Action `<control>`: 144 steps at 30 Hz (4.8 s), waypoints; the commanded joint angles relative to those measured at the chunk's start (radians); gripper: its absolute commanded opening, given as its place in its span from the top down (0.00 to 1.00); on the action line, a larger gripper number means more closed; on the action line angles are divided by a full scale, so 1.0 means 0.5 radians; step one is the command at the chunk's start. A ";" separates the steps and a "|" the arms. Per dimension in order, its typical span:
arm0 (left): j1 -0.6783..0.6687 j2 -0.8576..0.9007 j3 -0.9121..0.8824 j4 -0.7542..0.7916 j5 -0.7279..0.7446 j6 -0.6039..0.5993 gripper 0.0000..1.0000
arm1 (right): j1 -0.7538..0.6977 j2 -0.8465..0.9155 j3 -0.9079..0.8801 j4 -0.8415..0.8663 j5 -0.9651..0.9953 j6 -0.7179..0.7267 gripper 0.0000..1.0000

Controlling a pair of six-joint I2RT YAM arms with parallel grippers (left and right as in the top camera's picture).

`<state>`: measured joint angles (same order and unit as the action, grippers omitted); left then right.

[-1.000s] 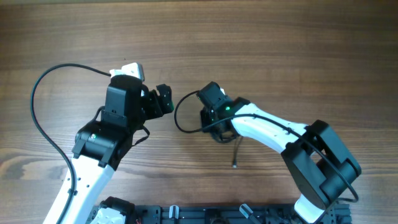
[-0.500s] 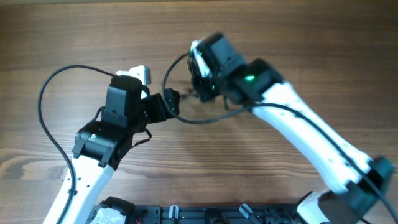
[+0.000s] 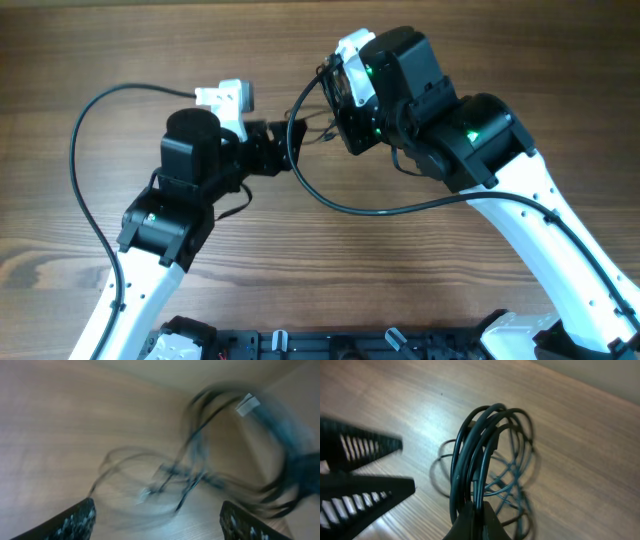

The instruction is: Untangle cables

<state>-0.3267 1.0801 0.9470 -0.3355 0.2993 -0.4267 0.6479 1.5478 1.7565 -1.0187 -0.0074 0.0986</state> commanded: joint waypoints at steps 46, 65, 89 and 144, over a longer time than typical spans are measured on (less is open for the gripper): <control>-0.350 0.402 0.006 -0.321 1.624 1.253 0.95 | -0.003 -0.639 0.027 -0.066 1.286 0.281 0.96; -0.332 0.407 0.006 0.663 0.646 1.295 0.23 | -0.003 -0.629 0.027 -0.082 0.919 0.218 0.96; -0.358 0.838 0.006 1.295 0.581 0.820 0.36 | -0.003 -0.627 0.027 -0.164 0.652 0.220 0.96; 1.276 -0.309 0.006 0.668 1.295 0.297 0.96 | -0.334 0.063 0.004 -0.211 -0.010 -0.241 0.00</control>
<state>0.3042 0.9302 0.9470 -0.0013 0.9260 -0.2691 0.4820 1.5639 1.7565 -1.1027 -0.0441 -0.0254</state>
